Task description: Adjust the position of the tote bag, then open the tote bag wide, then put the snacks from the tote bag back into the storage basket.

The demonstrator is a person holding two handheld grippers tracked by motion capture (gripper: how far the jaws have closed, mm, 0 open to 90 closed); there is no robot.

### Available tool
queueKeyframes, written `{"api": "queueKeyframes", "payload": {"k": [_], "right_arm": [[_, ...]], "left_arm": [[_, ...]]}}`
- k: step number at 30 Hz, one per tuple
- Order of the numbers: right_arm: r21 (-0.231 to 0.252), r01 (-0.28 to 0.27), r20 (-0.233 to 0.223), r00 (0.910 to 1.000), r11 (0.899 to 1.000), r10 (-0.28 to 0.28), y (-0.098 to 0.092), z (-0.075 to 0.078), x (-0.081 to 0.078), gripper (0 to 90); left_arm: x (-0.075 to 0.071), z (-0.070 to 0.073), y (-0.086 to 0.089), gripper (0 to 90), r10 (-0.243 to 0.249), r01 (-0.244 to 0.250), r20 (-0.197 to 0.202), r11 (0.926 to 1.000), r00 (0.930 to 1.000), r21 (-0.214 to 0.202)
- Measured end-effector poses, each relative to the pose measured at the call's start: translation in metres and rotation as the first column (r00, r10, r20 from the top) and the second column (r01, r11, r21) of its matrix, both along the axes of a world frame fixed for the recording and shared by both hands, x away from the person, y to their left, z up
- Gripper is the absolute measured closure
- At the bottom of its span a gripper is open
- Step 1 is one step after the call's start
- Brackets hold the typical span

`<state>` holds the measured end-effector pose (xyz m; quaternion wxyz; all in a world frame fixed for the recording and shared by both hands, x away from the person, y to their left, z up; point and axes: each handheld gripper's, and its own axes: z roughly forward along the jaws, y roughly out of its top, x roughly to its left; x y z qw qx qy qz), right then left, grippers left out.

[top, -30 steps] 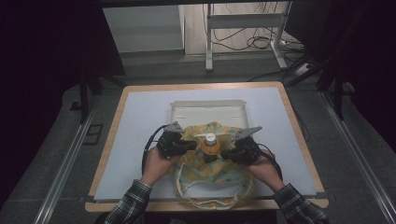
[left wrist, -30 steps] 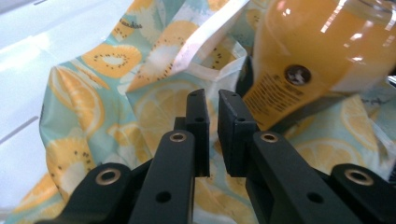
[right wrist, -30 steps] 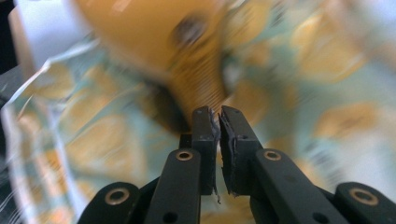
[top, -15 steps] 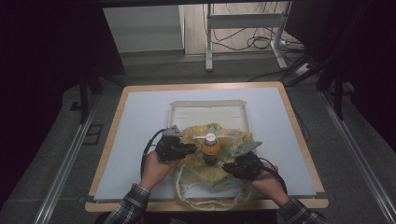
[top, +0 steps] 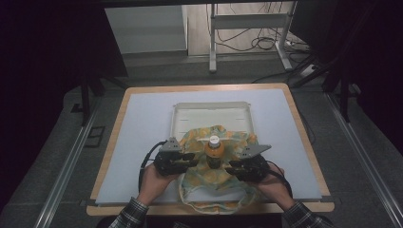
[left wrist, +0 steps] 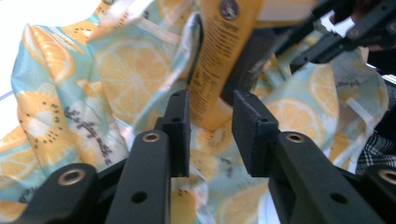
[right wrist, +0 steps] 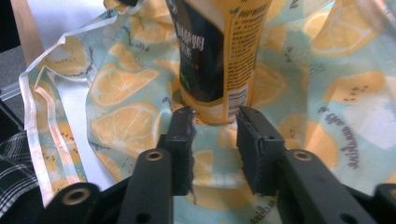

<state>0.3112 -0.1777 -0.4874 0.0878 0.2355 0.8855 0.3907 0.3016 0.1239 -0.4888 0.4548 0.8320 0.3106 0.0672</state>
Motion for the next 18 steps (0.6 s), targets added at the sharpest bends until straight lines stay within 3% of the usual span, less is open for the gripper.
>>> {"api": "queueKeyframes", "payload": {"k": [5,18], "right_arm": [[0.020,0.014,0.015,0.9998,1.000,-0.014,-0.003,0.004,0.000,52.2],[0.046,0.015,0.024,0.9996,0.999,-0.016,-0.001,0.013,0.000,34.8]], "left_arm": [[-0.011,-0.002,0.002,53.8,0.016,-0.016,0.026,0.9999,0.9995,-0.002],[-0.029,-0.008,0.015,32.9,0.075,-0.074,0.044,0.9971,0.9962,-0.019]]}}
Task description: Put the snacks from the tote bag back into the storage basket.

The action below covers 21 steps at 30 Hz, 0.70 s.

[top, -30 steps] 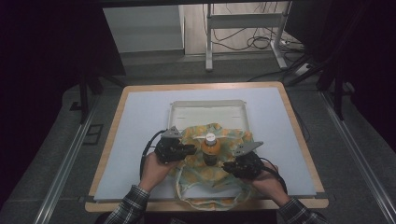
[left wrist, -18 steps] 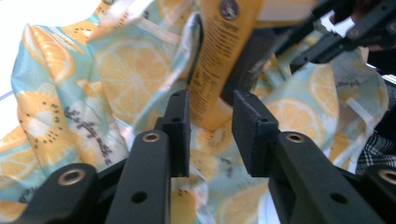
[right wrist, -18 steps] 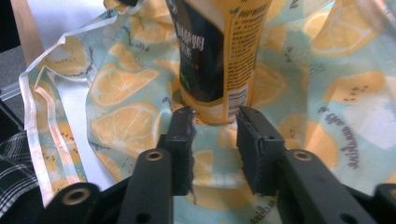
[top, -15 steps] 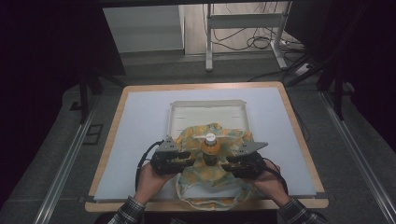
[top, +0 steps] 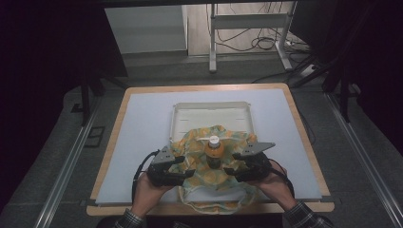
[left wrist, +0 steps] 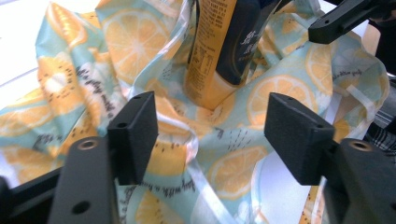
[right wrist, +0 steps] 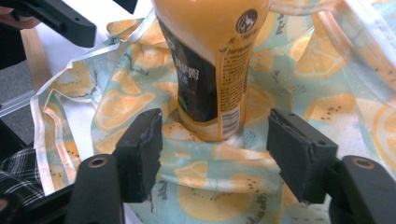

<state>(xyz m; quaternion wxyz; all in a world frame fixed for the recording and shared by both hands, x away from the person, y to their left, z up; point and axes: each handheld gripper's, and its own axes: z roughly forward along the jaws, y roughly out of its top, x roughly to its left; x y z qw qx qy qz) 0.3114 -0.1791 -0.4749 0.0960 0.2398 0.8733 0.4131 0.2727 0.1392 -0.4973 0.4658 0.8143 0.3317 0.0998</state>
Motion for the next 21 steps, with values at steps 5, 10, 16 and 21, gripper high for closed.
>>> {"api": "queueKeyframes", "payload": {"k": [5,10,16,21], "right_arm": [[0.014,0.000,0.015,0.9999,1.000,0.000,0.002,0.001,0.001,28.7],[0.019,-0.004,0.029,0.9996,1.000,0.004,0.004,0.002,0.001,23.9],[0.026,-0.011,0.035,0.9993,1.000,0.010,0.006,0.003,0.001,19.4],[0.036,-0.015,0.039,0.9992,0.999,0.013,0.010,0.005,0.002,16.1]], "left_arm": [[-0.005,-0.002,0.006,26.8,0.013,-0.013,0.000,0.9999,0.9999,0.000],[-0.008,-0.005,0.008,23.8,0.011,-0.011,0.006,0.9999,0.9999,0.001],[-0.013,-0.007,0.006,19.5,0.002,-0.003,0.019,0.9998,0.9998,0.017],[-0.016,-0.008,0.007,14.6,0.003,-0.003,0.026,0.9999,0.9997,0.017]]}}
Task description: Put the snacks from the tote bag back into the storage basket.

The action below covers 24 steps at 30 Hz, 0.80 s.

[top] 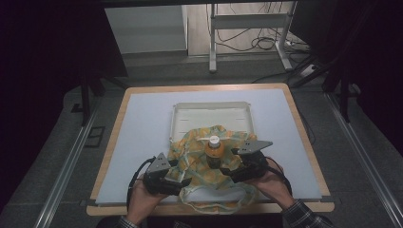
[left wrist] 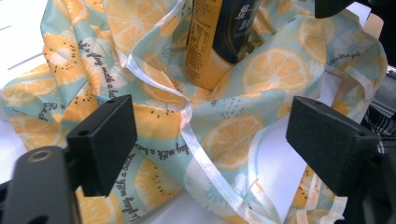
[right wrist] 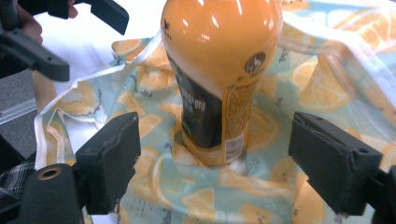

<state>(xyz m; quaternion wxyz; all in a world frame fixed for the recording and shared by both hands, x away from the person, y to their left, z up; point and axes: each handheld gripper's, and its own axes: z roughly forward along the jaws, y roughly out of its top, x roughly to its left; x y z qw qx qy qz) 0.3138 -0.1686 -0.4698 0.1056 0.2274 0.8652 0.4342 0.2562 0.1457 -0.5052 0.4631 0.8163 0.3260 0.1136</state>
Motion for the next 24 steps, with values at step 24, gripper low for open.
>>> {"api": "queueKeyframes", "payload": {"k": [24], "right_arm": [[-0.006,0.002,-0.025,0.9997,1.000,-0.002,0.042,0.004,0.025,9.5]], "left_arm": [[-0.014,-0.004,0.014,6.4,0.015,-0.015,-0.017,0.9997,0.9997,-0.020]]}}
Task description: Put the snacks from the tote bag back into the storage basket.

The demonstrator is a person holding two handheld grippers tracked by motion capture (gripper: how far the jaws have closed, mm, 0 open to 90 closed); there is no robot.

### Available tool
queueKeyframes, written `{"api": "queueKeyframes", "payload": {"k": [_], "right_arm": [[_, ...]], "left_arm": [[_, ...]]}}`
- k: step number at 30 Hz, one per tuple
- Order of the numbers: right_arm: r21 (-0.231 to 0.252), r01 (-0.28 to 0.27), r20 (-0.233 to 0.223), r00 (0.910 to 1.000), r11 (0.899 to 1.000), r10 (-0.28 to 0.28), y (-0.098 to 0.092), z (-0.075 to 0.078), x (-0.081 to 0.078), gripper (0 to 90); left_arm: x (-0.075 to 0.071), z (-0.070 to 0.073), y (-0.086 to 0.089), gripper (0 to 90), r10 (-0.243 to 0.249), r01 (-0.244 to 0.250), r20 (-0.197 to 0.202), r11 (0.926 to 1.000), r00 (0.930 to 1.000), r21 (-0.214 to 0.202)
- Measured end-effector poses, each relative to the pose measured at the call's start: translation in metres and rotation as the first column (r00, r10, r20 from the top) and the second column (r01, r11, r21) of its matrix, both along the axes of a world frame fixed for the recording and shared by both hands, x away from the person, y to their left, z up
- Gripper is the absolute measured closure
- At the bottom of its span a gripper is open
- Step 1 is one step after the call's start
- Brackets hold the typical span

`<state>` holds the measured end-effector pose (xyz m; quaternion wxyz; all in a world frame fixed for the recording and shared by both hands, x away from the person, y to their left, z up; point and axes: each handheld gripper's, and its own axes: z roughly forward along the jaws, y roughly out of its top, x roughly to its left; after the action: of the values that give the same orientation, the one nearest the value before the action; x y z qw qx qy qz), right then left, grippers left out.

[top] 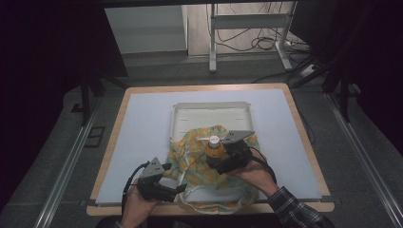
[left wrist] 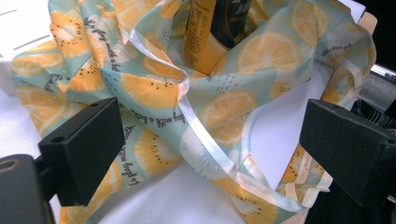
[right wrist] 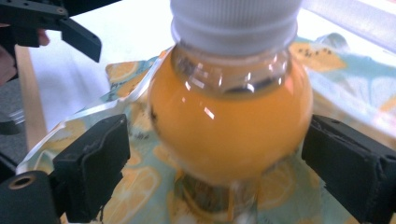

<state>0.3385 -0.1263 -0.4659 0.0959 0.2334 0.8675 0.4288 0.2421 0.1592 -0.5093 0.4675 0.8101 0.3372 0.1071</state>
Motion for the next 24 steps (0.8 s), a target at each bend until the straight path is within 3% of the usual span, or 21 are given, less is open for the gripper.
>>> {"api": "queueKeyframes", "payload": {"k": [11,14,18,24], "right_arm": [[0.021,0.012,0.022,0.9997,1.000,-0.013,0.0032,-0.0034,0.0063,21.5],[0.021,-0.013,0.032,0.9994,1.000,0.013,0.0050,-0.0034,0.0050,29.2],[0.007,-0.016,0.045,0.9989,1.000,0.015,0.0060,-0.0025,0.0035,29.8],[0.012,-0.024,0.027,0.9994,1.000,0.024,0.0034,-0.0016,0.0041,30.2]], "left_arm": [[-0.0006,-0.0012,0.0007,6.4,0.000,0.000,-0.001,0.9999,1.0000,0.012],[-0.0008,-0.0015,-0.0004,6.5,-0.003,0.003,0.001,0.9998,1.0000,0.021],[-0.0007,-0.0017,-0.0005,6.6,-0.004,0.004,0.000,0.9996,1.0000,0.026],[-0.0009,-0.0016,-0.0001,6.8,-0.004,0.004,0.003,0.9997,1.0000,0.026]]}}
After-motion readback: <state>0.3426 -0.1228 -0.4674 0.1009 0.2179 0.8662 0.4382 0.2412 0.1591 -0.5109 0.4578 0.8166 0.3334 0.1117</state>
